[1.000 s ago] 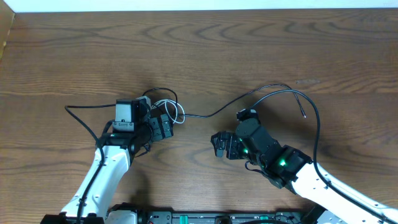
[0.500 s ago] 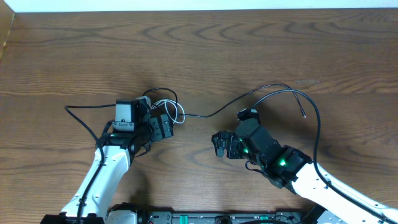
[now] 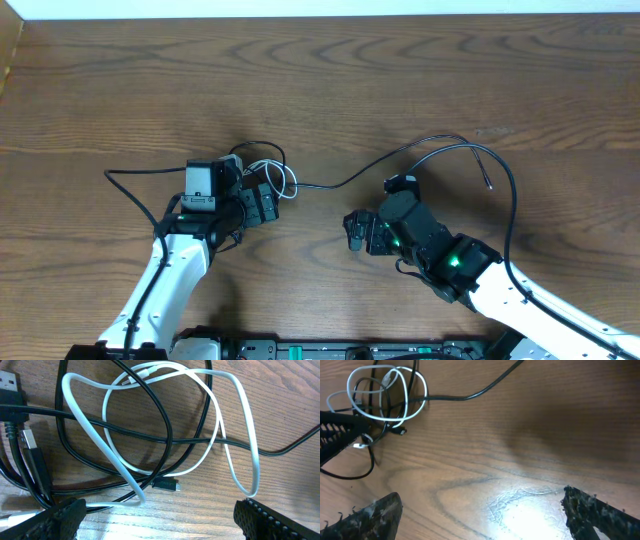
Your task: Untangle cables
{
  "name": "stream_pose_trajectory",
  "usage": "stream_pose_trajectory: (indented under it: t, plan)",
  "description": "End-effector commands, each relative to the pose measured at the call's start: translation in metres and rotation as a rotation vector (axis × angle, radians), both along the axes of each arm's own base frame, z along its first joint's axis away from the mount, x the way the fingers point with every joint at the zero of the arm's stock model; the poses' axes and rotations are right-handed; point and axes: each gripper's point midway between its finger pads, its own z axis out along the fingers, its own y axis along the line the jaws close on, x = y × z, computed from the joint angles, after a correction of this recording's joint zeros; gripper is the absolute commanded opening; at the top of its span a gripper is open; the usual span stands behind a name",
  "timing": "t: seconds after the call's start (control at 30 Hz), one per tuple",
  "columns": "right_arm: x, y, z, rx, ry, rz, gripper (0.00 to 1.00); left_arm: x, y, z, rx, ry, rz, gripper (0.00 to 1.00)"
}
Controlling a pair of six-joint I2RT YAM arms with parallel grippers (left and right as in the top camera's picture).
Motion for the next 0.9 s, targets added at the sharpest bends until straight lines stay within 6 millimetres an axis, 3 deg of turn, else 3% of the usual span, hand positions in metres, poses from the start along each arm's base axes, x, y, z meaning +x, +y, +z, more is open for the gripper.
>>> stream_pose_trajectory:
  t: [0.0, 0.27, 0.3, 0.47, 0.53, 0.57, 0.67, 0.87]
  plan:
    - [0.0049, -0.0030, 0.0030, -0.021, -0.025, -0.019, 0.99, -0.0025, 0.0012, -0.0055, 0.015, 0.015, -0.003, 1.00]
    - [0.0054, -0.0035, 0.0031, -0.023, -0.027, -0.022, 0.99, -0.0080, 0.0016, -0.0084, 0.017, 0.040, -0.003, 1.00]
    - [0.0054, -0.0035, 0.0031, -0.023, -0.027, -0.022, 0.99, -0.0082, 0.0016, -0.0084, 0.017, 0.041, -0.003, 0.96]
    - [0.0080, -0.0065, 0.0032, -0.036, -0.039, -0.037, 0.99, -0.0081, 0.0017, -0.0084, 0.017, 0.041, -0.003, 0.75]
    - [0.0089, -0.0081, 0.0030, -0.043, -0.043, -0.044, 0.99, -0.0081, 0.0017, -0.0084, 0.017, 0.041, -0.003, 0.59]
    - [0.0092, -0.0087, 0.0029, -0.046, -0.044, -0.046, 0.99, -0.0081, 0.0017, -0.0084, 0.017, 0.041, -0.003, 0.50]
    - [0.0095, -0.0093, 0.0028, -0.048, -0.046, -0.049, 0.99, -0.0082, 0.0018, -0.0086, 0.018, 0.041, -0.003, 0.08]
    - [0.0100, -0.0098, 0.0029, -0.050, -0.048, -0.051, 0.99, -0.0083, 0.0018, -0.0094, 0.018, 0.044, -0.003, 0.08]
